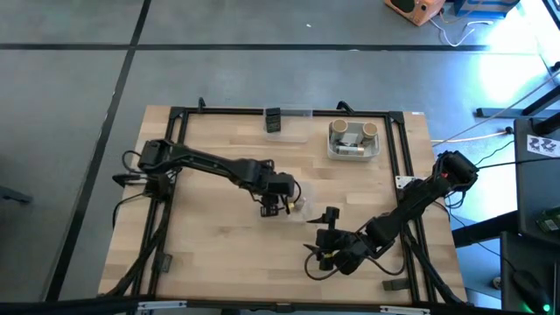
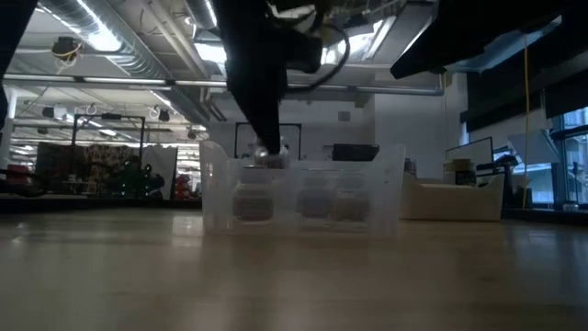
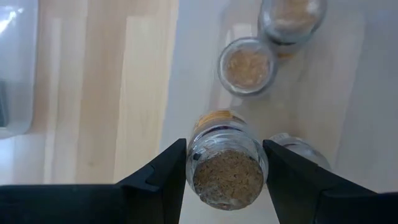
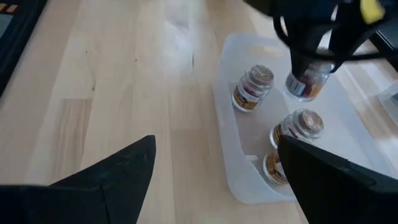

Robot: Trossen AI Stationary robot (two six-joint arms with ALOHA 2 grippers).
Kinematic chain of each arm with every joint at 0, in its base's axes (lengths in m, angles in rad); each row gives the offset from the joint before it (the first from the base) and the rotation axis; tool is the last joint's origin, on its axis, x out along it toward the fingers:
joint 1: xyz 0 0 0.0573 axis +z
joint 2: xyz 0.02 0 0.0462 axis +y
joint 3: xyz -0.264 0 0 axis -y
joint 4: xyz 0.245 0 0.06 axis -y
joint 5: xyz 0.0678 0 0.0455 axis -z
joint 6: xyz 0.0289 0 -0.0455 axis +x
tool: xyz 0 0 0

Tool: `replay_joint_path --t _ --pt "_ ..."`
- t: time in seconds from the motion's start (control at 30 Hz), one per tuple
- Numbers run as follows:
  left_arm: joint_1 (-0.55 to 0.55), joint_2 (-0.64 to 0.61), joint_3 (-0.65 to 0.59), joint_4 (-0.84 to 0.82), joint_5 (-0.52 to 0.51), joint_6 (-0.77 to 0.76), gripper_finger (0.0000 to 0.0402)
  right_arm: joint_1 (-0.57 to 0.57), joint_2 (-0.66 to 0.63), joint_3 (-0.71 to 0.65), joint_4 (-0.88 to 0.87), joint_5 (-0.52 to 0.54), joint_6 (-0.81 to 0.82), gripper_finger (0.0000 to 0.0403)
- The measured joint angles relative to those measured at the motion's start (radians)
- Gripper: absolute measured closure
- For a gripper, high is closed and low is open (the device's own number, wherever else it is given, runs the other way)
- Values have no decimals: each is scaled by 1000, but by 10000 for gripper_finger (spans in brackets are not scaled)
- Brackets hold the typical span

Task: Sort spices by type
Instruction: Put the transparent seasoning bottle into the bottom transparent bin

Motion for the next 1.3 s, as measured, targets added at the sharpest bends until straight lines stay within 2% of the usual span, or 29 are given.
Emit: replay_joint_path --t 0.4,0.8,1.1,1.3 --pt "0 109 0 11 0 14 229 0 0 0 -4 4 0 68" --pt "-7 113 0 18 -1 29 226 0 1 0 -9 5 0 68" --pt "-9 109 1 3 1 24 143 0 1 0 -10 5 0 68" --pt "-34 68 90 -126 2 22 124 0 1 0 -13 5 0 68"
